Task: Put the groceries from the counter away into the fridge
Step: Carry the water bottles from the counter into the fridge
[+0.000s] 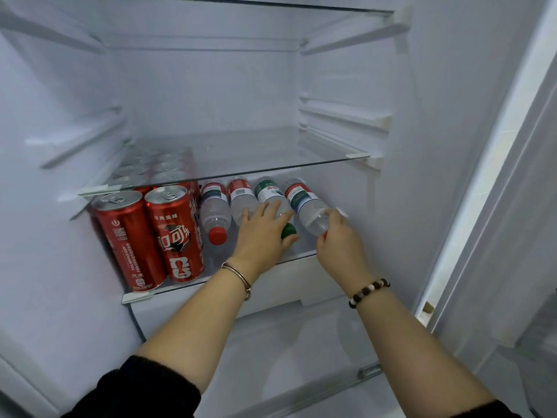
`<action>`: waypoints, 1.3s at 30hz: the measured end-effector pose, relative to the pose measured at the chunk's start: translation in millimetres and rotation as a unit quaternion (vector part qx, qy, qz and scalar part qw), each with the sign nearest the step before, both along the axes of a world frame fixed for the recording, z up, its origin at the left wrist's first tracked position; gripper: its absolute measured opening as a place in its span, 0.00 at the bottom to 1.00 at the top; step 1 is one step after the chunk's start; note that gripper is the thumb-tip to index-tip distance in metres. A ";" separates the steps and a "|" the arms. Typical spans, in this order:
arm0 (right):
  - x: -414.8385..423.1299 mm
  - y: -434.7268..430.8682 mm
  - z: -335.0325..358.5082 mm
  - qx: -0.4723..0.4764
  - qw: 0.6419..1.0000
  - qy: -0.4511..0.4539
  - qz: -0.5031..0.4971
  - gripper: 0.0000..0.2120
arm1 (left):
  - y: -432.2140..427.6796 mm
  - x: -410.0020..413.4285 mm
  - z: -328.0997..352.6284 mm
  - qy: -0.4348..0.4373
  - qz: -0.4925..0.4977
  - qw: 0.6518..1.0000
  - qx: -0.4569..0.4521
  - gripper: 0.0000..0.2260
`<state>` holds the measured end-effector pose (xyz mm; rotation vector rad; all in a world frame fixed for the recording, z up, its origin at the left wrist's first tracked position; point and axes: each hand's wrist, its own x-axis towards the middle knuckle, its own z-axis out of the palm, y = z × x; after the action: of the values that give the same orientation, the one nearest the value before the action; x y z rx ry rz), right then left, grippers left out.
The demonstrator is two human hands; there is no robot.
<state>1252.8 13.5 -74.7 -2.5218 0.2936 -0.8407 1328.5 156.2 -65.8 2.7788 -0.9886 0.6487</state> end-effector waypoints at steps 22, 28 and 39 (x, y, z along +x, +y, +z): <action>65.4 3.4 4.7 0.168 0.984 0.053 0.000 0.22 | 1.2 35.1 -9.2 -0.009 0.012 0.990 -0.138 0.27; 77.0 1.3 6.2 0.239 0.969 0.053 0.021 0.19 | 3.0 35.9 -9.9 -0.006 -0.011 0.987 -0.158 0.24; 79.4 2.2 2.7 0.227 0.973 0.036 0.015 0.21 | 3.9 33.1 -9.2 -0.002 -0.017 0.987 -0.158 0.23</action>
<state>1332.2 15.7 -72.0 -2.1243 0.4186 -0.5902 1361.5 160.1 -75.0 2.4807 -0.8482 0.7351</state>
